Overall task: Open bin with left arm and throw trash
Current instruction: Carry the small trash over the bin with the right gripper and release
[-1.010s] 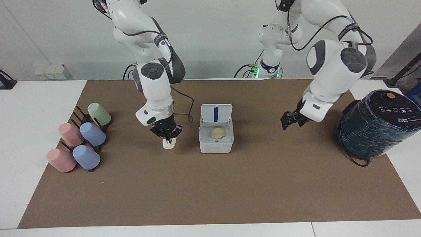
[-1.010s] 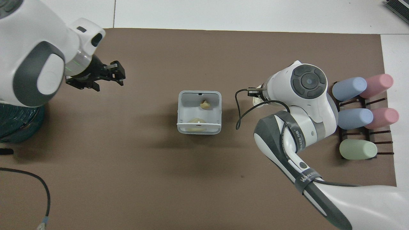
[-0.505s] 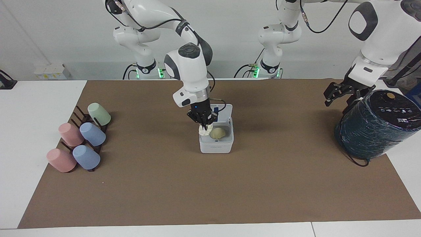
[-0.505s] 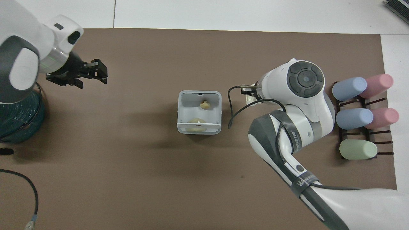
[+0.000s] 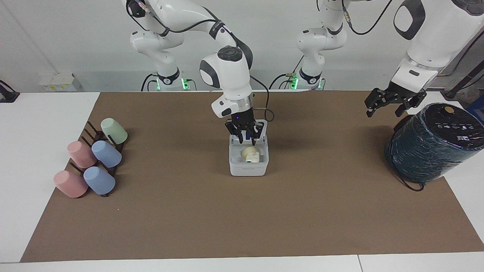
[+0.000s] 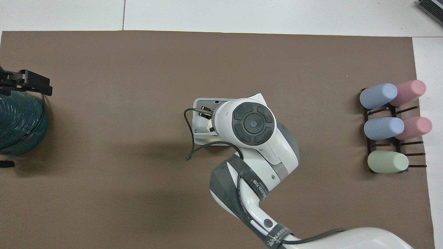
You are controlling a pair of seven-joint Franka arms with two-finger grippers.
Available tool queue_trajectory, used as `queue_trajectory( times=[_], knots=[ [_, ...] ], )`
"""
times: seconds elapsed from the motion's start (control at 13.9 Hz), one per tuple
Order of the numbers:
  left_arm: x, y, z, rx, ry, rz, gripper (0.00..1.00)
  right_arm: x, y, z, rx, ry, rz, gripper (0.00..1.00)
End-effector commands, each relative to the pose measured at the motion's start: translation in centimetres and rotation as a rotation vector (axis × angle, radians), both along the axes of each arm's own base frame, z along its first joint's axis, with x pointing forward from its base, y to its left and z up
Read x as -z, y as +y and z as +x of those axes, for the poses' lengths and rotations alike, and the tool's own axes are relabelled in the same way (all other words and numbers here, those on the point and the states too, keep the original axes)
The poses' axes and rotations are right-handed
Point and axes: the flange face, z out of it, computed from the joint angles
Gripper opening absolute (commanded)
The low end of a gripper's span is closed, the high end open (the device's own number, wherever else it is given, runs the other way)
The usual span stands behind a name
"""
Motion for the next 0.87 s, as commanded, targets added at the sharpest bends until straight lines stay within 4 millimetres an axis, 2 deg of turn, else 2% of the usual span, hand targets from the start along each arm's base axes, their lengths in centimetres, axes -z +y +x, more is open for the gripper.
queue_trajectory(
  times=[0.0,0.14,0.22,0.5,0.79],
  knots=[
    [1.4,-0.5,-1.2,0.006,-0.032,0.024,1.00,-1.3,0.4,0.3,0.010,0.018,0.004,0.83],
    [2.3,-0.4,-1.8,0.022,-0.039,0.027,1.00,-2.0,0.4,-0.6,-0.006,0.053,-0.052,0.80],
    [2.5,-0.5,-1.8,0.014,-0.035,0.027,1.00,-3.3,0.4,-1.3,-0.013,0.040,-0.069,0.74],
    [2.4,0.4,-1.8,-0.003,-0.029,0.027,1.00,-5.5,1.0,-3.1,-0.057,0.008,-0.127,0.73],
    [2.4,0.6,-1.8,-0.008,-0.027,0.027,1.00,-8.3,1.0,-4.8,-0.123,-0.022,-0.156,0.63]
  ],
)
